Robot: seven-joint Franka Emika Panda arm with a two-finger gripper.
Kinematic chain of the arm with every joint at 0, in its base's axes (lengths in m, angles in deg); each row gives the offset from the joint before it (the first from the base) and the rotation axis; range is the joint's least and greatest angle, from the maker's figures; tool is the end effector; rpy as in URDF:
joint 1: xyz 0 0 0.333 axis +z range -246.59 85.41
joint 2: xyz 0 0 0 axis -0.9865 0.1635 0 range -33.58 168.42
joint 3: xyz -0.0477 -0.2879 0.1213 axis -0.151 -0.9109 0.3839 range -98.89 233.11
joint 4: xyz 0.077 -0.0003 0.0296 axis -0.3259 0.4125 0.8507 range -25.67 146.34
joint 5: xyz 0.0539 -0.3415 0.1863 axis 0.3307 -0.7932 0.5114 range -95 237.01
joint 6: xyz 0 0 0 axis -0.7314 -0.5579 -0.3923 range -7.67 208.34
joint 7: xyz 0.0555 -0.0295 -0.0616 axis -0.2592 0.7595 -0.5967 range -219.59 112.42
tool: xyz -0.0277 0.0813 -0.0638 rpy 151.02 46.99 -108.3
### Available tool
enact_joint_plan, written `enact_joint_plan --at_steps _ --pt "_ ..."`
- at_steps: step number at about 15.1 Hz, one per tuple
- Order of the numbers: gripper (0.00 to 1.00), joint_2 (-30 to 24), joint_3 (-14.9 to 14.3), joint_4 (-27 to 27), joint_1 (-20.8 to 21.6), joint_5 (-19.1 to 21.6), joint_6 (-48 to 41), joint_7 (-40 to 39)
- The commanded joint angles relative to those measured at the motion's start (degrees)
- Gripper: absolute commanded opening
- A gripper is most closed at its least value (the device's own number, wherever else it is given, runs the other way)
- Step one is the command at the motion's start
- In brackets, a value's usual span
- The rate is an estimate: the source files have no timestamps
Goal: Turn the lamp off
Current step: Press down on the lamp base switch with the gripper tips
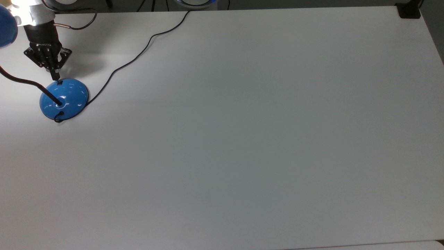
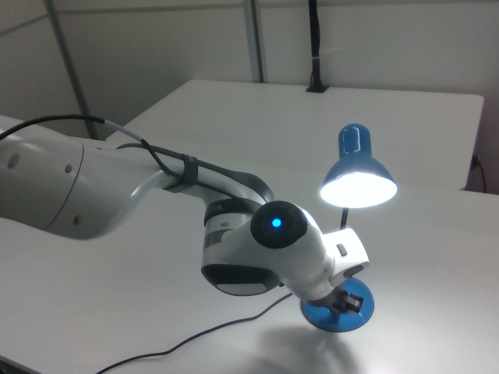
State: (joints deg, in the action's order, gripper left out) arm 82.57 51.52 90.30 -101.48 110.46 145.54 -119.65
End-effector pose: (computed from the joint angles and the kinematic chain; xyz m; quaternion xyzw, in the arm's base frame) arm 0.4771 -0.3686 0.3287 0.9735 -0.0134 0.2277 0.0134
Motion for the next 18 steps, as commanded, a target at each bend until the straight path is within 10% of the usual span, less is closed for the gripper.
enact_joint_plan --at_steps 1,18 --pt "0.0 -1.3 0.6 0.0 -0.5 1.7 -2.4 -1.3" --pt "0.0 -1.2 0.0 2.6 -3.2 0.7 -6.0 -10.0"
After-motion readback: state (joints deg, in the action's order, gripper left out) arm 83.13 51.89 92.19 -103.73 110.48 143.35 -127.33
